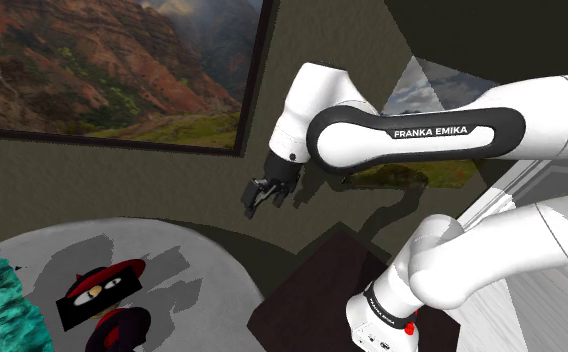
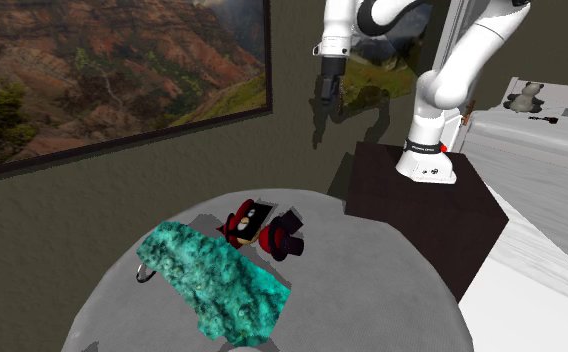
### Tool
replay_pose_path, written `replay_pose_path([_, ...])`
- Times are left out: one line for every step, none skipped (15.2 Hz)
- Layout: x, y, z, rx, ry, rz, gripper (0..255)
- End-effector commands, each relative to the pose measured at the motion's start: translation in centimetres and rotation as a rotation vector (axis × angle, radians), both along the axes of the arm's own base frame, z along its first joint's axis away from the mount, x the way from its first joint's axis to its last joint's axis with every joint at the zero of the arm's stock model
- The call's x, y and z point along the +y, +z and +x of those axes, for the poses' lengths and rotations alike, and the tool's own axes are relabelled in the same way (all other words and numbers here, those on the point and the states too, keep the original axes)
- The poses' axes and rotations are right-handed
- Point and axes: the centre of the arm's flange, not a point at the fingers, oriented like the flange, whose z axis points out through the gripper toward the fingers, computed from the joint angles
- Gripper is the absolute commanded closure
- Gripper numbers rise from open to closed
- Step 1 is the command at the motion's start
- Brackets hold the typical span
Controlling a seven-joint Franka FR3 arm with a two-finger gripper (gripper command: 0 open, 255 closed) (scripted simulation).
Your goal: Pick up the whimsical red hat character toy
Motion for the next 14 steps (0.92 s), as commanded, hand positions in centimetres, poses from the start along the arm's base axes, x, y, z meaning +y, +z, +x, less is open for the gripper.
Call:
replay_pose_path([1.9,-1.7,0.4,-0.005,0.001,0.0,0])
replay_pose_path([3.0,-2.5,0.6,-0.007,0.002,-0.001,0])
replay_pose_path([4.1,-3.2,0.8,-0.009,0.003,-0.002,0])
replay_pose_path([5.1,-4.0,1.0,-0.011,0.004,-0.003,0])
replay_pose_path([6.2,-4.8,1.2,-0.013,0.005,-0.003,0])
replay_pose_path([7.2,-5.6,1.4,-0.015,0.006,-0.004,0])
replay_pose_path([8.3,-6.4,1.6,-0.017,0.006,-0.005,0])
replay_pose_path([9.3,-7.1,1.8,-0.019,0.007,-0.005,0])
replay_pose_path([10.4,-7.9,2.0,-0.021,0.008,-0.006,0])
replay_pose_path([11.4,-8.7,2.2,-0.023,0.009,-0.007,0])
replay_pose_path([12.5,-9.5,2.4,-0.025,0.01,-0.008,0])
replay_pose_path([13.5,-10.3,2.6,-0.027,0.011,-0.008,0])
replay_pose_path([14.6,-11.0,2.8,-0.028,0.012,-0.009,0])
replay_pose_path([15.6,-11.8,3.0,-0.03,0.013,-0.01,0])
